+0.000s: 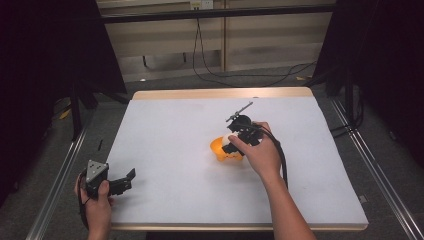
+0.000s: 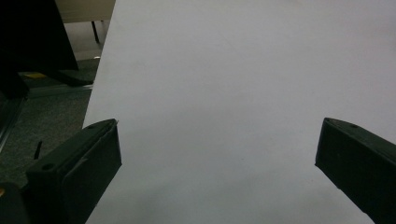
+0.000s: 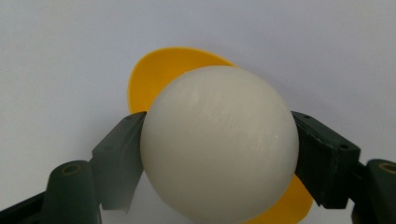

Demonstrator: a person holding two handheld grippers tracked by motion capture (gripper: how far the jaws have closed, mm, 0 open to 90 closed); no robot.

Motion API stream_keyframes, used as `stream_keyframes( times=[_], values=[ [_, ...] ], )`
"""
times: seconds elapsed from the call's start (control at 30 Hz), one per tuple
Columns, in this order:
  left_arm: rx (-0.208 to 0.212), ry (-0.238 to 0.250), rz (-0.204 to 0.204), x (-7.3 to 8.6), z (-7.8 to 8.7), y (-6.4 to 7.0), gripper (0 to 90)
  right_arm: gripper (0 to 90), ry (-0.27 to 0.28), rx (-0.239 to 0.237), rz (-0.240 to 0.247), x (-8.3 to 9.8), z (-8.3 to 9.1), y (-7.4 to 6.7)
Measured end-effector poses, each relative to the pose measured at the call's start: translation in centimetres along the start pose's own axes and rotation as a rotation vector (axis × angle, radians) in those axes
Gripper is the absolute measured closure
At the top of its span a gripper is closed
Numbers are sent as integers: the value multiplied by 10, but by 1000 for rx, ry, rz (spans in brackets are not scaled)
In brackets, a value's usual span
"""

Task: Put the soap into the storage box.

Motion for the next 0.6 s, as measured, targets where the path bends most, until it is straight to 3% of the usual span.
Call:
stream_keyframes(
  times=[0.6],
  values=[
    [3,-1,-2,0,0,0,1,243,-16,18,-52,3,-8,4]
  ],
)
Point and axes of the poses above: each handheld gripper's, and its own axes: z roughly backward along the jaws, x roughly out of its underside, y roughly to its right, the point moved 9 cm from there along -z, roughly forward along the jaws, and after that the axes turned 6 degrees about -y, right-handed, at the moved point
